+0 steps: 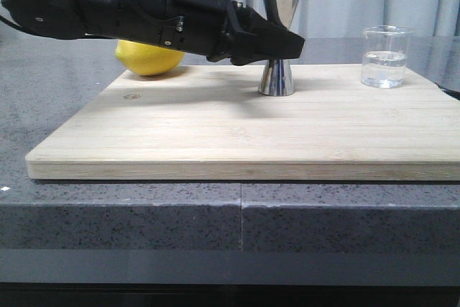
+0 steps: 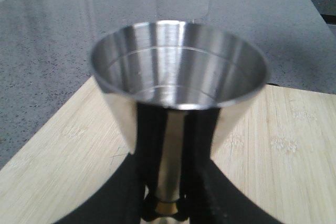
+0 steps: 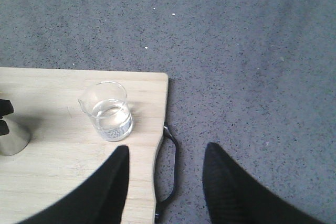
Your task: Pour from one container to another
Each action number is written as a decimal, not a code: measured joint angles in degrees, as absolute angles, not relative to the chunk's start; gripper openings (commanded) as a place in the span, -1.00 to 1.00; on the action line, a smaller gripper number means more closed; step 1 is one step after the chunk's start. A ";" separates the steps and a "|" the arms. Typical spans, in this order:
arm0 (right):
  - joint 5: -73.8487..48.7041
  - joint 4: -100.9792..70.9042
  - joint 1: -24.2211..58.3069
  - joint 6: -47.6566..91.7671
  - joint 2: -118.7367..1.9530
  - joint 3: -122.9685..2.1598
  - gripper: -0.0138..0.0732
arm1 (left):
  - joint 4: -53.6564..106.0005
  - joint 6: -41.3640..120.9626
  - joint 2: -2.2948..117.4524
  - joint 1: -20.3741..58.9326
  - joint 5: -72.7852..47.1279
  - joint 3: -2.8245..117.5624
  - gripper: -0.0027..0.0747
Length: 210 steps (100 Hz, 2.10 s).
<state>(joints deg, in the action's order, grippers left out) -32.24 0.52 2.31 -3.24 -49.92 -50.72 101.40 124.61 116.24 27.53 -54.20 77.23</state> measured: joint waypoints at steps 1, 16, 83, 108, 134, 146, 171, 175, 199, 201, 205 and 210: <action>-32.24 0.52 2.31 -3.24 -49.92 -50.72 0.00 | 101.40 124.61 116.24 27.53 -54.39 77.23 -0.92; -31.69 0.74 2.31 -3.24 -49.92 -50.42 0.00 | 101.40 124.61 116.36 27.53 -56.24 77.23 -0.99; -11.29 1.71 2.31 -3.13 -49.92 -33.81 0.00 | 101.23 122.02 115.24 27.53 -58.42 77.32 -0.99; -1.00 1.76 2.73 -3.13 -49.92 -26.96 0.00 | 101.23 120.32 114.74 27.53 -59.09 77.32 -0.99; 11.63 4.76 6.65 -3.13 -50.24 -20.41 0.03 | 101.23 119.34 114.74 27.53 -59.42 77.32 -0.99; 15.52 5.41 7.58 -3.13 -52.43 -19.36 0.26 | 101.23 119.34 114.74 27.53 -59.92 77.32 -0.99; 24.99 5.68 7.58 -3.13 -61.47 -19.12 0.42 | 101.23 119.23 114.74 27.53 -60.39 77.32 -0.99; 27.33 5.80 7.58 -3.13 -63.29 -19.12 0.42 | 101.18 119.23 114.74 27.53 -60.49 77.32 -0.99; 41.57 7.43 7.58 -3.13 -73.50 -19.12 0.42 | 100.94 119.23 114.74 27.53 -61.06 77.32 -0.99; 42.72 7.57 7.58 -3.13 -74.07 -19.12 0.42 | 100.95 119.13 114.74 27.53 -61.15 77.32 -0.99; 44.64 7.97 7.58 -3.13 -75.71 -19.12 0.42 | 100.95 119.05 114.74 27.53 -61.15 77.34 -0.99; 47.83 8.39 7.58 -3.13 -77.60 -19.12 0.42 | 100.78 119.00 114.74 27.53 -61.15 77.34 -0.99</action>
